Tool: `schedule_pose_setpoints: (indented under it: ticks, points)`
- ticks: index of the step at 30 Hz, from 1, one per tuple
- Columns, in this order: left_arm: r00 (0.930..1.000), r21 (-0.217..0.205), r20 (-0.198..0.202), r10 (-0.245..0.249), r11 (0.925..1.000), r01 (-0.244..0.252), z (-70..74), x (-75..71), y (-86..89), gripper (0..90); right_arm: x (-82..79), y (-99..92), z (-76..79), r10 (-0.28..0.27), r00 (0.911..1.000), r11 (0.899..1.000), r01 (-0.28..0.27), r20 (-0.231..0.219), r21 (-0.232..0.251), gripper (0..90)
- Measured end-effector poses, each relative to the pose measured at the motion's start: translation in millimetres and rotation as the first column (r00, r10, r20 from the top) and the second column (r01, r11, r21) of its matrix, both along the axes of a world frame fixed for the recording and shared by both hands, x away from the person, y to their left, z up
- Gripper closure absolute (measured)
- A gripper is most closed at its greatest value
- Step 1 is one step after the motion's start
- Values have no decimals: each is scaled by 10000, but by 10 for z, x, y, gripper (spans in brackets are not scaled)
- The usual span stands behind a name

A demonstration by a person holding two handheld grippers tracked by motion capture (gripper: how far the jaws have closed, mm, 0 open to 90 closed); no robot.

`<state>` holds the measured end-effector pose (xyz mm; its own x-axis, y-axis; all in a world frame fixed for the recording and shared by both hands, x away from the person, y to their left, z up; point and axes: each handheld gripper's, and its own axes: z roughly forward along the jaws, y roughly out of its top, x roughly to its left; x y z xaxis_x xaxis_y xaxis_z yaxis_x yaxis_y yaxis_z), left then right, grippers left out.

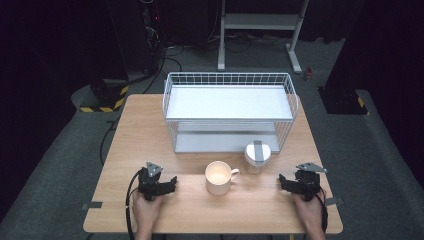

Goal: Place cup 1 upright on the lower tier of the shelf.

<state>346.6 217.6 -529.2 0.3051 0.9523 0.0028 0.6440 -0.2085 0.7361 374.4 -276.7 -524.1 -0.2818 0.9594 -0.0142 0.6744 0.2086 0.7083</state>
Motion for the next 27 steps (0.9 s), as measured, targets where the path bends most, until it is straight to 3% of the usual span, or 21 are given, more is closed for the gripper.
schedule_pose_setpoints:
  ticks: [15, 27]
  points:
    - [10000, 31, -7, -4, 10000, 4, 3, 1, 3, 150, 2, 1, 1, -4, 10000, 10000, 4, -3, 16, 139]
    - [10000, -8, -6, 28, 10000, -28, 2, -1, 3, 157, -10, -30, 2, 356, 9994, 9994, -356, 13, 17, 143]
